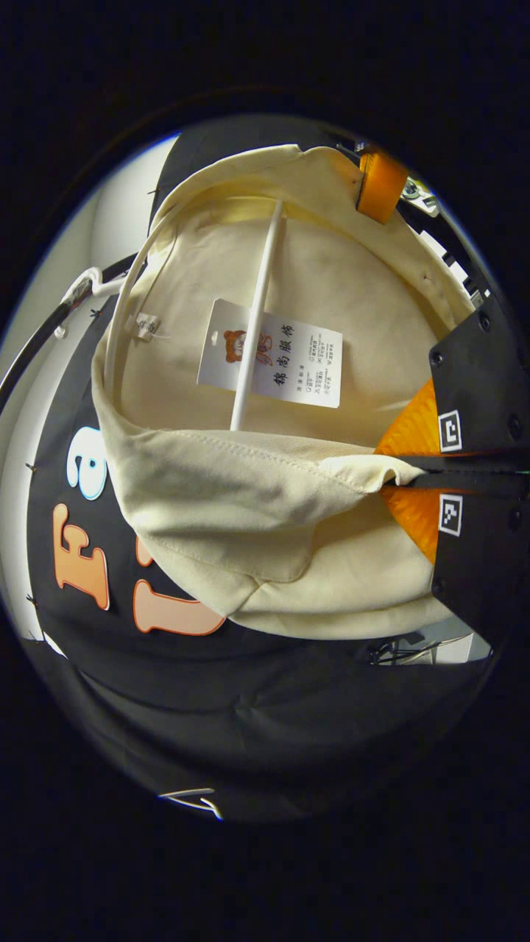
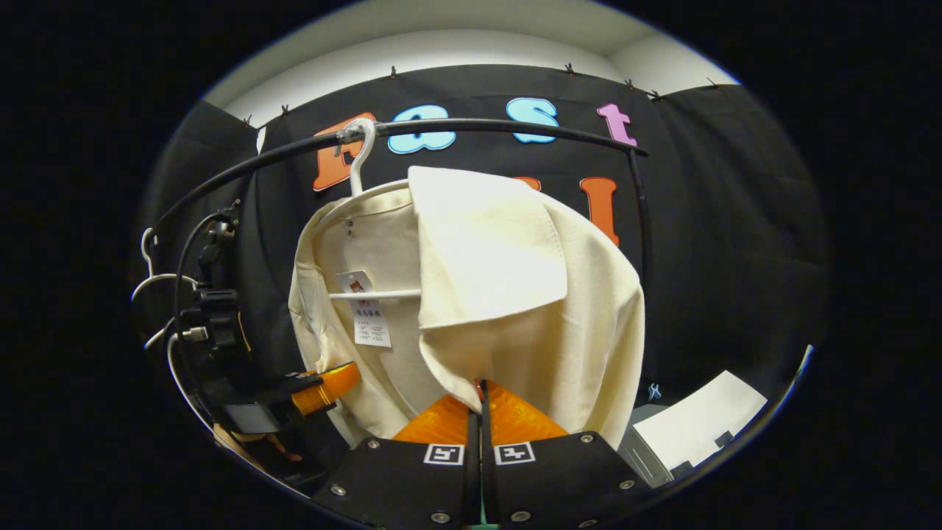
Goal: Grasp the clothes on the hanger with both hands and then place them into the laundry hamper below.
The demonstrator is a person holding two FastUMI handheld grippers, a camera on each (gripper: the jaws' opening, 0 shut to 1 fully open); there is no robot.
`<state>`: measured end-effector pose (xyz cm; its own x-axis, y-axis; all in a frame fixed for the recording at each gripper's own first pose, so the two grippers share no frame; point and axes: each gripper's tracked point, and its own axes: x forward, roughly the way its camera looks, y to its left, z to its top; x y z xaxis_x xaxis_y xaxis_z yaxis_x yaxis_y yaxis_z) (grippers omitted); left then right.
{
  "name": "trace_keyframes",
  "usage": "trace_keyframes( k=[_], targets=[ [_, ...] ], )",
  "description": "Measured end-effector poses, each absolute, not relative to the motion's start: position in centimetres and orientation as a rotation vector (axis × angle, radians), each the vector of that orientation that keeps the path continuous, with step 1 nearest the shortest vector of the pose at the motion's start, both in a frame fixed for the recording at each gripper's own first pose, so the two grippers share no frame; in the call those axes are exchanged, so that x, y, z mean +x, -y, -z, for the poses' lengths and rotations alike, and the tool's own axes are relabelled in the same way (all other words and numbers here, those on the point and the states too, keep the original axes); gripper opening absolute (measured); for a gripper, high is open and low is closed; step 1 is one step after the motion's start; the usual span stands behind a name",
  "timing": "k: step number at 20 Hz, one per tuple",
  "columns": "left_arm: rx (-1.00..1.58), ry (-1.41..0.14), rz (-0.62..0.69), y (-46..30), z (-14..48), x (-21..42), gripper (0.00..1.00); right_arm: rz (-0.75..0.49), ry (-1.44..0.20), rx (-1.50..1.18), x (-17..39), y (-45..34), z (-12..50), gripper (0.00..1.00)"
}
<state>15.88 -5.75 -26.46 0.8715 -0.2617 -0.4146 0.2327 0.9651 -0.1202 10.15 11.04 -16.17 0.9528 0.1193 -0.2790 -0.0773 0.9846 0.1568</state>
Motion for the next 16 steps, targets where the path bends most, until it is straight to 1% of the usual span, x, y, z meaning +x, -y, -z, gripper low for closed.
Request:
trace_keyframes(
  k=[3, 7, 16],
  targets=[
    [-0.081, -0.423, 0.263, 5.5, 25.7, 15.3, 0.06, -0.110, -0.281, 0.132, 9.5, -10.7, 15.3, 0.00],
    [-0.055, -0.396, 0.224, 3.4, 24.1, 14.4, 0.06, -0.098, -0.248, 0.126, 8.5, -9.3, 12.9, 0.00],
    [-0.028, -0.269, 0.103, -3.7, 16.9, 14.2, 0.06, -0.070, -0.171, 0.118, 5.7, -5.9, 7.5, 0.00]
  ],
)
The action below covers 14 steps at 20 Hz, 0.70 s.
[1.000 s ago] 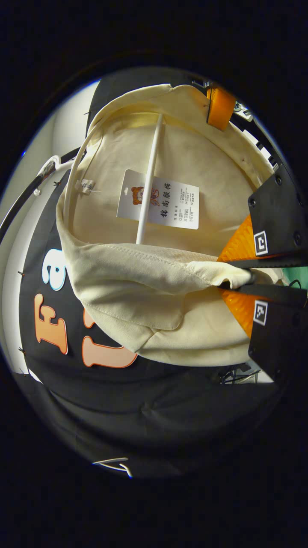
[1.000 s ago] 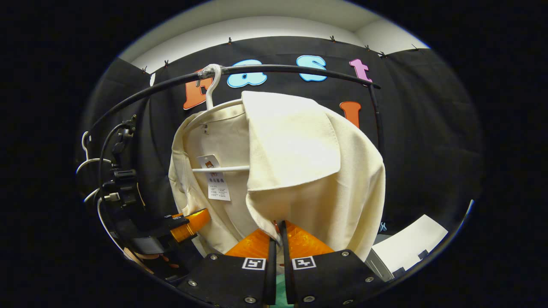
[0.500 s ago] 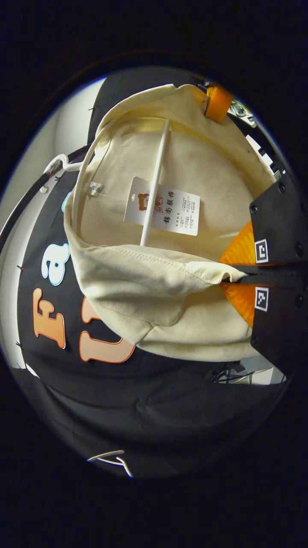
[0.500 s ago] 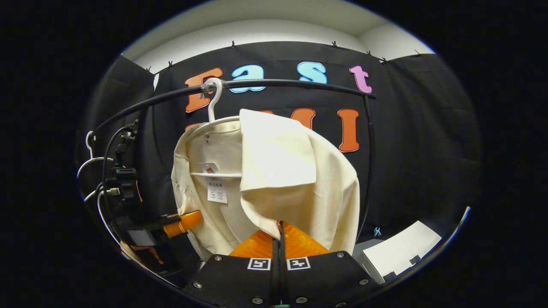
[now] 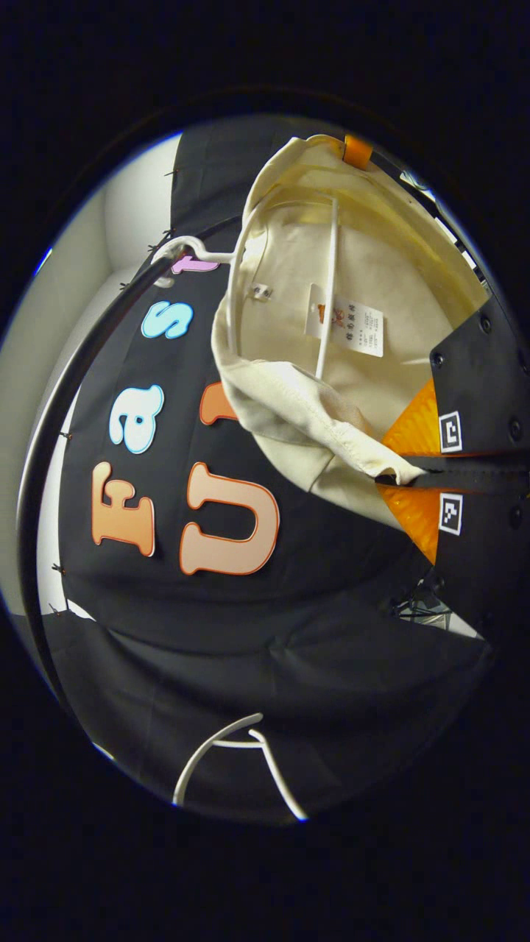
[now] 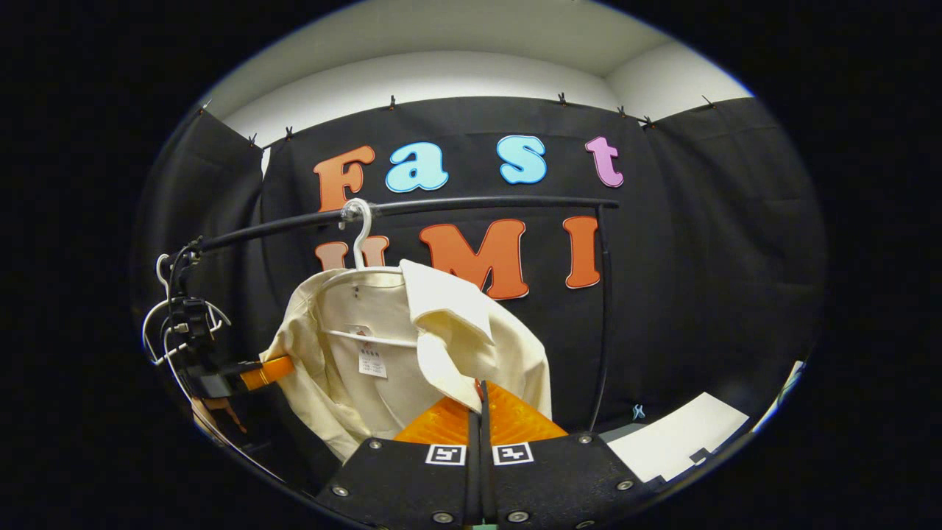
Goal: Grasp the clothes on the hanger with both hands and then place them into the laundry hamper below.
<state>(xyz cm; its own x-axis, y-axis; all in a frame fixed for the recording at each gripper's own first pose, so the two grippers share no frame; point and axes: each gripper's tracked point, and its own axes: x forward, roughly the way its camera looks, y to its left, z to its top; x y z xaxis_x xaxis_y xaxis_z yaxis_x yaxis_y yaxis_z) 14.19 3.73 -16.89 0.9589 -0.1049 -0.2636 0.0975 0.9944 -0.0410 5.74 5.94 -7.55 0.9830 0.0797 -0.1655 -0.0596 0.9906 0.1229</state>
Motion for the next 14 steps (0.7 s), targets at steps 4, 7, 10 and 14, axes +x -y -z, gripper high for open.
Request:
trace_keyframes(
  k=[4, 7, 10, 14],
  targets=[
    [-0.001, -0.213, 0.070, -5.9, 13.8, 15.1, 0.06, -0.050, -0.125, 0.090, 4.7, -4.1, 4.9, 0.00],
    [0.023, -0.175, 0.062, -6.8, 12.0, 15.8, 0.06, -0.030, -0.100, 0.078, 4.4, -2.5, 3.6, 0.00],
    [0.045, -0.148, 0.058, -7.6, 10.5, 16.5, 0.06, -0.022, -0.084, 0.068, 4.1, -1.4, 2.7, 0.00],
    [0.048, -0.128, 0.050, -8.3, 9.5, 16.9, 0.06, -0.006, -0.068, 0.065, 4.5, -0.2, 1.9, 0.00]
  ],
)
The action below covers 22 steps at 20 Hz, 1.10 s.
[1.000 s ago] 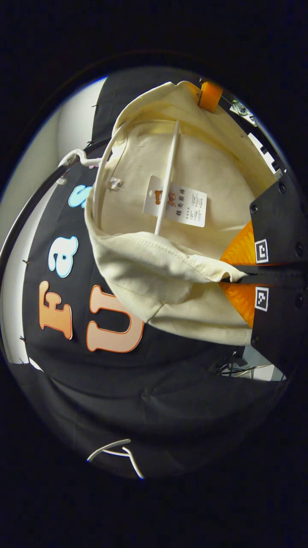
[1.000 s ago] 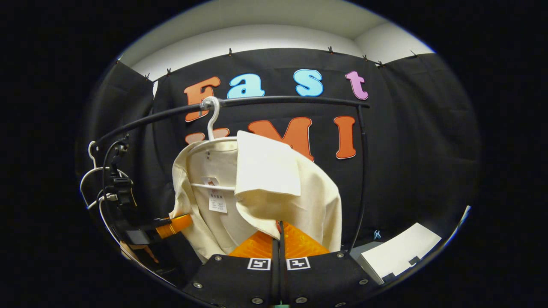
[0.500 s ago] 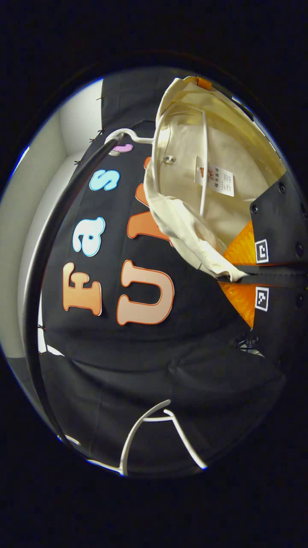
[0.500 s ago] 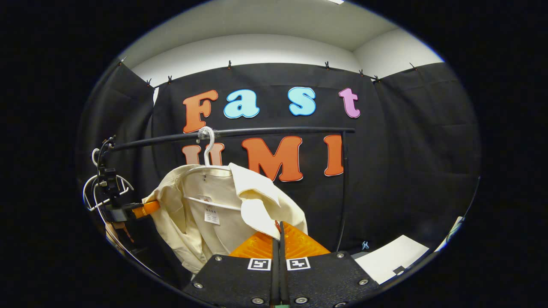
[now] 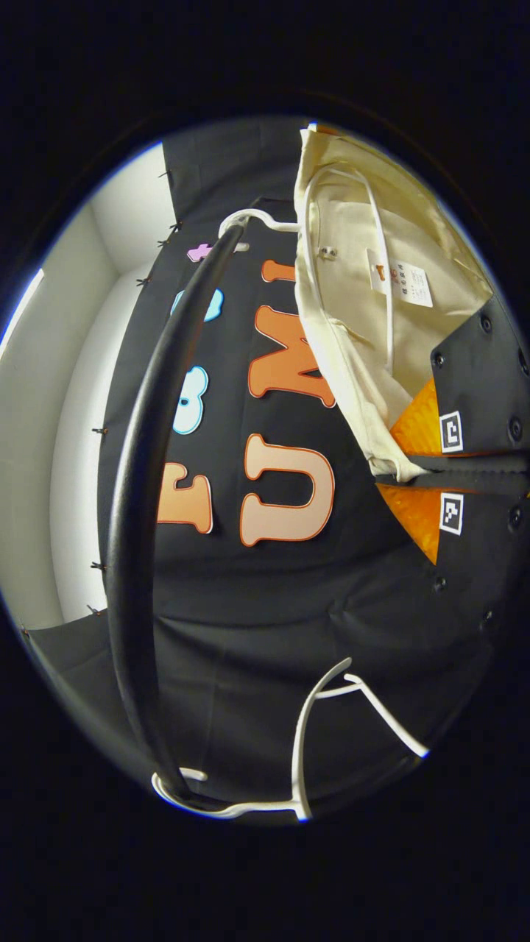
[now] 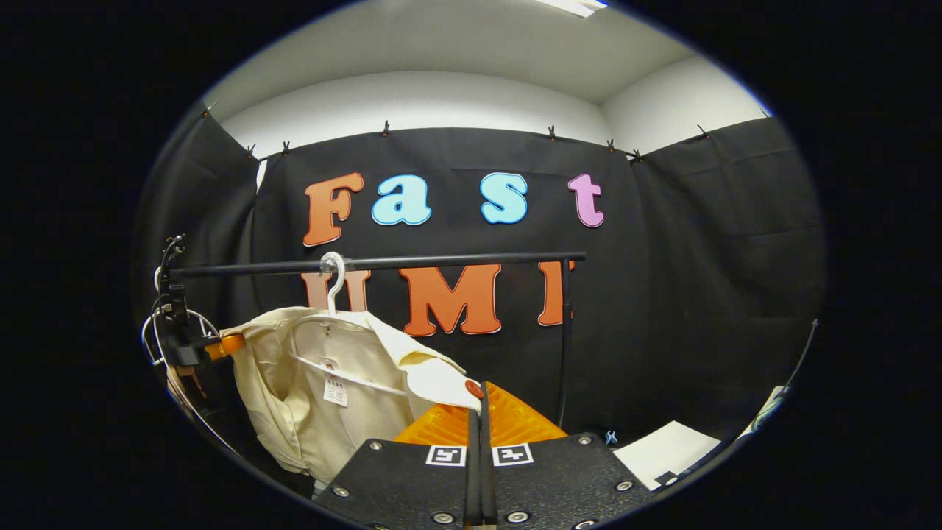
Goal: Grasp the clothes on the hanger with both hands and then place them into the laundry hamper below.
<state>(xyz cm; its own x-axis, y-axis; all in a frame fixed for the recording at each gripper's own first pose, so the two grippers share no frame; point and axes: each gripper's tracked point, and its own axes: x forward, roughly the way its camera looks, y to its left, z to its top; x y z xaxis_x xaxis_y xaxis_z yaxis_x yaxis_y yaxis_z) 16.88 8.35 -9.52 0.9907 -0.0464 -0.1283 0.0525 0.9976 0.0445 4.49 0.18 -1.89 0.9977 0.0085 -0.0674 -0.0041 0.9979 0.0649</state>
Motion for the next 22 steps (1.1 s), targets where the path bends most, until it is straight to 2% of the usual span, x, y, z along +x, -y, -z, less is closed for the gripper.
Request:
trace_keyframes(
  k=[1, 2, 13, 22],
  targets=[
    [0.049, -0.125, 0.048, -8.4, 9.4, 16.9, 0.06, -0.004, -0.069, 0.068, 4.5, 0.2, 1.9, 0.06],
    [0.054, -0.122, 0.048, -8.4, 9.2, 17.1, 0.06, 0.000, -0.070, 0.069, 4.8, 0.5, 1.9, 0.00],
    [0.114, -0.140, 0.073, -8.1, 9.5, 19.4, 0.06, -0.026, -0.068, 0.040, 7.1, 3.7, 1.4, 0.00],
    [0.145, -0.150, 0.060, -8.1, 9.9, 22.3, 0.06, -0.032, -0.093, 0.036, 13.5, 5.9, 3.1, 0.00]
  ],
)
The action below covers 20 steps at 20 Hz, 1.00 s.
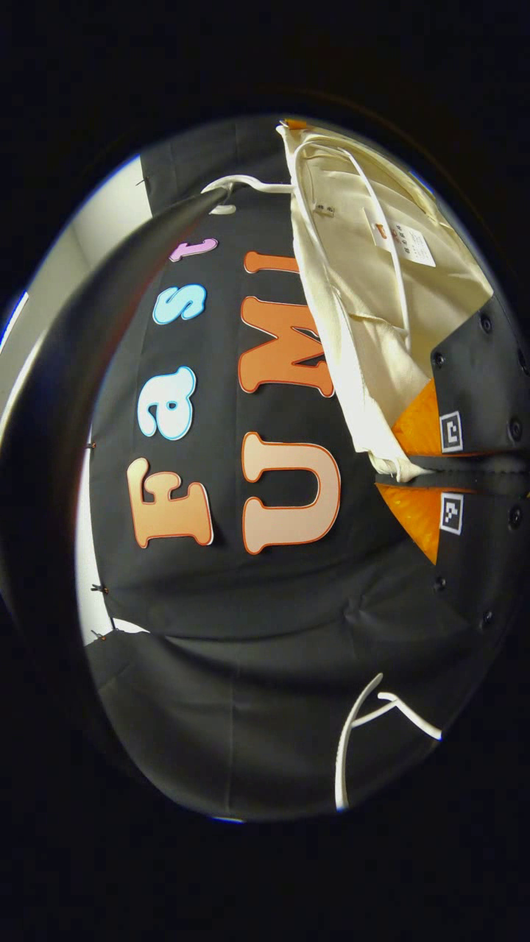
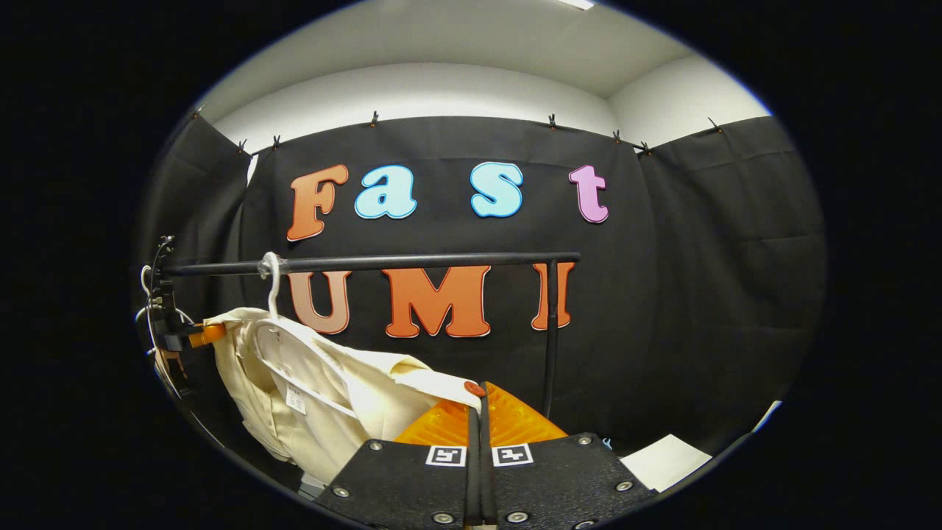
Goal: Grasp the clothes on the hanger with both hands and then place them into the laundry hamper below.
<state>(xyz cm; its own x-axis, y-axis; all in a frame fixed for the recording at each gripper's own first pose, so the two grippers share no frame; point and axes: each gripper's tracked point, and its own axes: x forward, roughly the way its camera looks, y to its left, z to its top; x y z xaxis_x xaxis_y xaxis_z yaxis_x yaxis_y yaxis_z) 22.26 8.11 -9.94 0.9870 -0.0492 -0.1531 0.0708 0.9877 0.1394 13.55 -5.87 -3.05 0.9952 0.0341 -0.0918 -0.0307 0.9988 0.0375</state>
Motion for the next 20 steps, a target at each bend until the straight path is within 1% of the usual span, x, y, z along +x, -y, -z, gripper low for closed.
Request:
trace_keyframes(
  k=[11, 16, 20],
  targets=[
    [0.175, -0.160, 0.054, -8.1, 11.4, 25.4, 0.06, -0.050, -0.163, 0.006, 22.8, 6.4, 7.7, 0.00],
    [0.147, -0.154, 0.048, -8.2, 11.5, 25.4, 0.06, -0.067, -0.193, 0.029, 25.0, 6.2, 9.7, 0.00],
    [0.124, -0.094, -0.015, -8.8, 9.9, 23.9, 0.06, -0.073, -0.194, 0.041, 26.2, 6.4, 10.4, 0.00]
  ],
)
